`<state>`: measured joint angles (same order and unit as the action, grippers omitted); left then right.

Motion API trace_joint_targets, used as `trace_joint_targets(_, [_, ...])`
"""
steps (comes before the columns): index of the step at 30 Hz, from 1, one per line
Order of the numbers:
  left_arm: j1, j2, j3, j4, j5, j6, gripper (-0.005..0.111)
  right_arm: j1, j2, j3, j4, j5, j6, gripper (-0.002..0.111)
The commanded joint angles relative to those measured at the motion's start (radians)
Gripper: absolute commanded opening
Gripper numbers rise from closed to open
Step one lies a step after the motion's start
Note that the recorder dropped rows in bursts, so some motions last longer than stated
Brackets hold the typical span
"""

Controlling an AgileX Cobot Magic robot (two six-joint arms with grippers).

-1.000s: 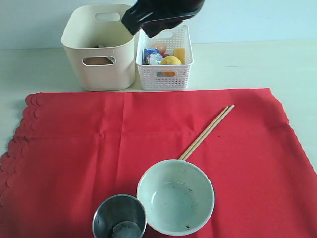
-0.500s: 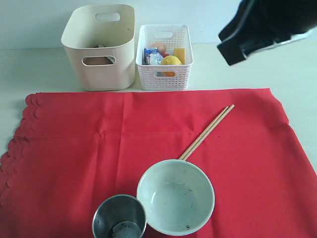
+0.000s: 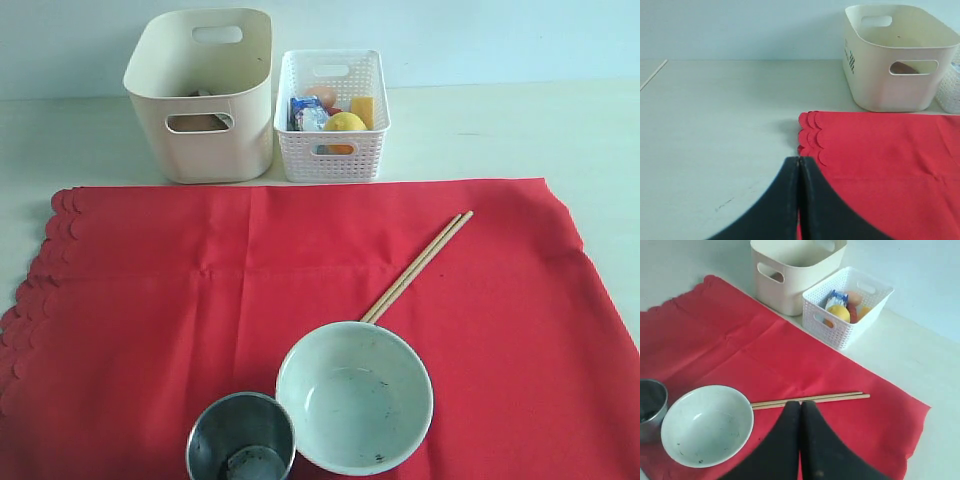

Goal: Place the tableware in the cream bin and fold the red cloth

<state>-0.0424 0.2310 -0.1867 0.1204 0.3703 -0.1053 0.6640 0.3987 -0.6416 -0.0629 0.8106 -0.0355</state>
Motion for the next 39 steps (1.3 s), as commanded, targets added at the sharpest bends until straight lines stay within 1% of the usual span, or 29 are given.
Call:
trace_joint_targets(1, [-0.08, 0.123, -0.101, 0.0, -0.007, -0.003, 0.0, -0.005, -0.137, 0.105, -0.006, -0.089, 0.035, 0.0])
trace_joint_targets(4, [-0.169, 0.247, -0.191, 0.0, -0.007, -0.003, 0.0, -0.005, -0.17, 0.199, -0.006, -0.216, 0.035, 0.0])
trace_joint_targets(7, [-0.212, 0.35, -0.253, 0.0, -0.007, -0.003, 0.0, -0.005, -0.17, 0.219, 0.003, -0.293, 0.035, 0.0])
trace_joint_targets(9, [-0.236, 0.436, -0.301, 0.0, -0.007, -0.003, 0.0, -0.005, -0.17, 0.229, 0.019, -0.31, 0.041, 0.0])
trace_joint_targets(12, [-0.238, 0.537, -0.358, 0.0, -0.014, -0.003, 0.0, -0.005, -0.17, 0.231, 0.027, -0.299, 0.043, 0.0])
trace_joint_targets(18, [-0.238, 0.635, -0.372, 0.0, -0.012, -0.003, 0.0, -0.005, -0.17, 0.231, 0.027, -0.299, 0.042, 0.0])
trace_joint_targets(31, [-0.238, 0.645, -0.372, 0.0, -0.01, -0.003, 0.0, -0.005, -0.17, 0.231, 0.03, -0.299, 0.035, 0.0])
trace_joint_targets(35, [-0.238, 0.645, -0.372, 0.0, -0.032, -0.005, 0.0, -0.005, -0.17, 0.236, 0.03, -0.295, 0.035, 0.0])
trace_joint_targets(39, [-0.238, 0.645, -0.372, 0.0, -0.044, -0.007, 0.0, -0.063, -0.17, 0.243, 0.057, -0.289, 0.035, 0.0])
